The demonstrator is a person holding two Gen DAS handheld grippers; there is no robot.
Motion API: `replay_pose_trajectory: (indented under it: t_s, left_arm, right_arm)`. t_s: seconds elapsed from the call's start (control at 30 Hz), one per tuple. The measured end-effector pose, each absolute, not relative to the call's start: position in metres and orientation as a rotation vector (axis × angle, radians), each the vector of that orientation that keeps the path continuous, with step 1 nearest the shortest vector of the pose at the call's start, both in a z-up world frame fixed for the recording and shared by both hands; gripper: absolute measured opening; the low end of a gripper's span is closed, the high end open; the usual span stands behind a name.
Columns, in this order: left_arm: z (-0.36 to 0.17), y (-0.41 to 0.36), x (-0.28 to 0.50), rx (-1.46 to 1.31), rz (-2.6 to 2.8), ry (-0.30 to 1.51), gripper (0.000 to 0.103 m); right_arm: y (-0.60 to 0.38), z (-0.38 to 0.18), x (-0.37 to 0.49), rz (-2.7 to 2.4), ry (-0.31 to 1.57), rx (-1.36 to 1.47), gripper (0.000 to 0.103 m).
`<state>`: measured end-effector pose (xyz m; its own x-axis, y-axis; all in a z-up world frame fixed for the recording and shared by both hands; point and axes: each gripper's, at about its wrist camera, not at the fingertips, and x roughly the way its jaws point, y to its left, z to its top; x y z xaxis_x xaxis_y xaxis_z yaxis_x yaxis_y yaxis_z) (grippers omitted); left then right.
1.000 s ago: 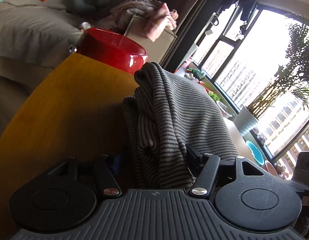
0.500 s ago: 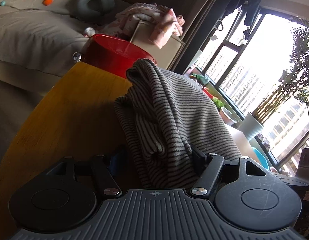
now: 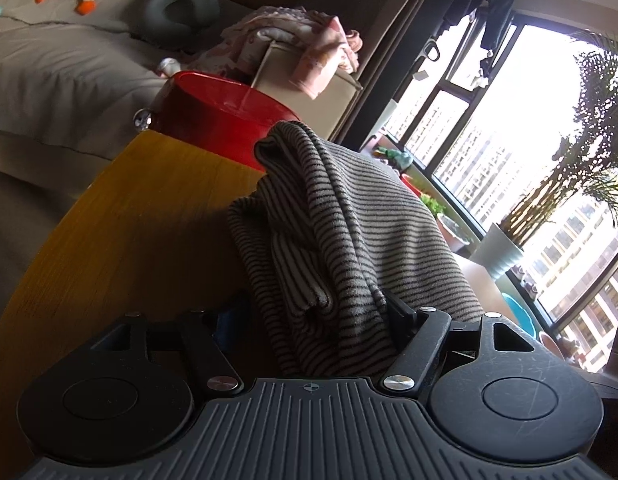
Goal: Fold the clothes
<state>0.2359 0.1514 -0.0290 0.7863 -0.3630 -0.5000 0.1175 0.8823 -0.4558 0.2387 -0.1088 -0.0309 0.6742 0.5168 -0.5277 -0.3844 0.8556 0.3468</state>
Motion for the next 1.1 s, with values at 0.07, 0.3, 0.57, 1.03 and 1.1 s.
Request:
replay_pose_trajectory:
  t_s: [0.07, 0.3, 0.57, 1.03, 1.1]
  left_arm:
    - [-0.029, 0.150, 0.234, -0.418, -0.259, 0.612, 0.078]
    - [-0.023, 0.149, 0.199, -0.434, -0.164, 0.623, 0.091]
    - [-0.020, 0.109, 0.119, -0.291, -0.086, 0.647, 0.103]
    - [-0.022, 0.053, 0.079, -0.043, 0.119, 0.727, 0.103]
    - [-0.023, 0.052, 0.079, -0.048, 0.133, 0.721, 0.103]
  right_arm:
    - [-0.112, -0.032, 0.240, 0.509, 0.664, 0.233, 0.087]
    - [-0.130, -0.034, 0.220, 0.436, 0.652, 0.300, 0.103]
    - [-0.160, -0.033, 0.150, 0.307, 0.651, 0.262, 0.103]
    - [-0.140, -0.042, 0.115, 0.162, 0.706, -0.047, 0.103]
    - [-0.139, -0.043, 0.116, 0.163, 0.704, -0.047, 0.103]
